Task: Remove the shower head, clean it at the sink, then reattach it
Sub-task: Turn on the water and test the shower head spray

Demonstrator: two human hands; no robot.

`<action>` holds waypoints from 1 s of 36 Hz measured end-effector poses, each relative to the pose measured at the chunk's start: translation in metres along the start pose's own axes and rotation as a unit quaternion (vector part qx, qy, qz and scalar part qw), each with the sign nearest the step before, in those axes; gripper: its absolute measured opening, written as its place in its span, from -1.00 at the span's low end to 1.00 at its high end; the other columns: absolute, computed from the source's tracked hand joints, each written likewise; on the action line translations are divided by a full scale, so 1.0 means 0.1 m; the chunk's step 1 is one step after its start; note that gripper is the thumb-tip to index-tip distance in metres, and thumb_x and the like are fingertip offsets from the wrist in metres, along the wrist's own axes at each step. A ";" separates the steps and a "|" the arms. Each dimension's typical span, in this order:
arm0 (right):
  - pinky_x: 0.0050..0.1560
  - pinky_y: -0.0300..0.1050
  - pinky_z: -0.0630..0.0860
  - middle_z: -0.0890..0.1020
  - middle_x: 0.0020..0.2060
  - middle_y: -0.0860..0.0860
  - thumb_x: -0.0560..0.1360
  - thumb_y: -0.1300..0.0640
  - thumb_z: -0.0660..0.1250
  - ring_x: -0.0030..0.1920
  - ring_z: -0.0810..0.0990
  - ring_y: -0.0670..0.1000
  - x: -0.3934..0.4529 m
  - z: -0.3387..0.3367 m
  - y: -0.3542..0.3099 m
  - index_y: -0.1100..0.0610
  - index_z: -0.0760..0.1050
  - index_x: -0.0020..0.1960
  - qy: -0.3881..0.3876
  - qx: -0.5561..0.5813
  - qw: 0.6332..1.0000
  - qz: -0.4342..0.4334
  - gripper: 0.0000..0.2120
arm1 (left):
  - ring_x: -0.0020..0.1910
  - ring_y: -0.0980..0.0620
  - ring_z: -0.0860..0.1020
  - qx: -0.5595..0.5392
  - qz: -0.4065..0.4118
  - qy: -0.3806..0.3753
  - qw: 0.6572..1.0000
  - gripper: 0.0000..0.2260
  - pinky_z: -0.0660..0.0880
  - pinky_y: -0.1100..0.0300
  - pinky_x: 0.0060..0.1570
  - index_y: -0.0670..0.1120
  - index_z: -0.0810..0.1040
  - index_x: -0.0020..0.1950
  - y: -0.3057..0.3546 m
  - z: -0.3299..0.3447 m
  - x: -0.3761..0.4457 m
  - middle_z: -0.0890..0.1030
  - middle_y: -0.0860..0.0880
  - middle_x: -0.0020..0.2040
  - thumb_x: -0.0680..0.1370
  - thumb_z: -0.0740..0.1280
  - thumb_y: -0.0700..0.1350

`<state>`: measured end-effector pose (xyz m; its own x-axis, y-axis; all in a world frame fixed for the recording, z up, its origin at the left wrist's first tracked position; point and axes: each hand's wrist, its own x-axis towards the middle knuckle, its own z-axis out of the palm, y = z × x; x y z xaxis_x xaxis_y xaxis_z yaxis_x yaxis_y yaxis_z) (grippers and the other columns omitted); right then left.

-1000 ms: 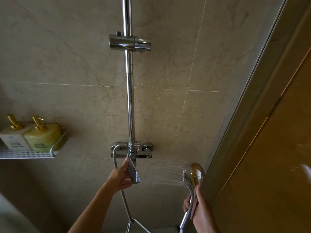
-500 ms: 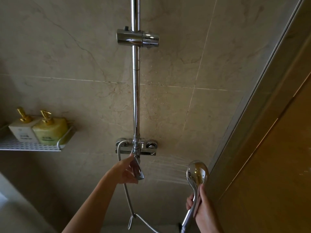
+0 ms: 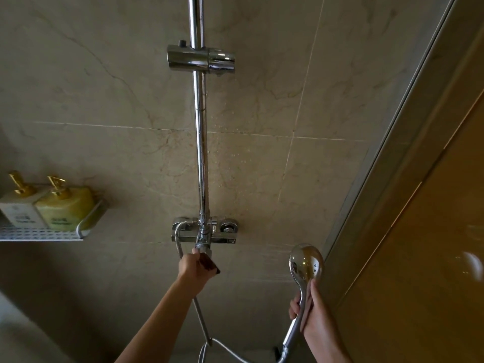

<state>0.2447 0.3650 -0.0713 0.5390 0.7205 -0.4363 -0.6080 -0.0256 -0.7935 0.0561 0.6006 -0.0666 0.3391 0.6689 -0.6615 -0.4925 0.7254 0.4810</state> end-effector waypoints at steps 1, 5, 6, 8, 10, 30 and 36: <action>-0.30 -0.01 0.34 0.41 -0.50 0.10 0.44 -0.31 0.21 -0.50 0.41 0.06 0.00 0.00 0.00 0.24 0.40 -0.22 -0.002 0.001 1.000 0.001 -0.44 | 0.42 -0.24 0.37 0.001 0.004 -0.002 1.000 -0.66 0.26 -0.42 0.34 -0.17 0.33 0.45 -0.01 -0.01 -0.01 0.46 -0.20 0.39 0.67 0.09 -0.25; -0.29 -0.01 0.32 0.43 -0.50 0.10 0.42 -0.27 0.23 -0.50 0.42 0.05 -0.06 0.08 -0.03 0.23 0.40 -0.20 -0.010 0.023 1.000 0.005 -0.49 | -0.06 -0.20 0.58 0.076 0.013 -0.030 0.997 -0.67 0.56 -0.21 -0.04 -0.24 0.46 0.22 -0.04 -0.17 -0.07 0.57 -0.25 -0.11 0.63 0.26 0.01; -0.29 -0.01 0.31 0.44 -0.49 0.10 0.41 -0.25 0.24 -0.49 0.42 0.06 -0.09 0.12 -0.05 0.22 0.41 -0.18 -0.013 0.041 0.999 0.003 -0.52 | -0.12 -0.20 0.60 0.119 0.010 -0.041 0.992 -0.59 0.60 -0.16 -0.10 -0.28 0.47 0.16 -0.03 -0.24 -0.09 0.60 -0.28 -0.13 0.60 0.30 0.08; -0.27 -0.01 0.31 0.45 -0.43 0.10 0.43 -0.19 0.26 -0.42 0.41 0.08 -0.14 0.18 -0.07 0.18 0.45 -0.07 -0.025 0.074 0.997 0.001 -0.59 | -0.07 -0.29 0.65 0.198 -0.002 -0.068 0.978 -0.48 0.64 -0.09 -0.12 -0.31 0.49 0.15 -0.01 -0.37 -0.12 0.67 -0.36 -0.04 0.56 0.31 0.18; -0.24 0.00 0.31 0.43 -0.38 0.11 0.47 -0.10 0.29 -0.35 0.38 0.10 -0.19 0.24 -0.11 0.19 0.45 -0.01 -0.040 0.082 0.996 0.005 -0.66 | 0.02 -0.34 0.66 0.223 -0.015 -0.083 0.971 -0.46 0.64 -0.09 -0.09 -0.32 0.47 0.17 0.02 -0.47 -0.13 0.67 -0.37 0.03 0.57 0.29 0.18; -0.42 -0.15 0.35 0.42 -0.37 0.04 0.46 0.21 0.45 -0.43 0.41 0.02 -0.26 1.13 -0.66 0.22 0.44 -0.02 -0.205 -0.120 0.961 -0.139 -0.79 | 0.28 -0.25 0.52 0.435 -0.015 -0.411 0.801 -0.74 0.42 -0.07 0.36 -0.33 0.53 0.26 -0.13 0.34 -0.96 0.58 -0.25 0.24 0.64 0.22 -0.21; -0.46 -0.11 0.32 0.42 -0.41 0.10 0.53 0.16 0.39 -0.40 0.42 0.04 -0.25 1.46 -0.83 0.15 0.36 0.00 -0.264 -0.115 0.948 -0.137 -0.80 | 0.19 -0.24 0.57 0.367 -0.001 -0.481 0.796 -0.71 0.32 -0.24 0.40 -0.31 0.44 0.32 -0.07 0.45 -1.12 0.61 -0.23 0.15 0.64 0.22 -0.20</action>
<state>0.1968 0.4507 0.0678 0.2541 0.9669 0.0245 -0.3109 0.1056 -0.9446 0.0575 0.5280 0.0298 0.9703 0.2262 -0.0859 -0.0094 0.3900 0.9207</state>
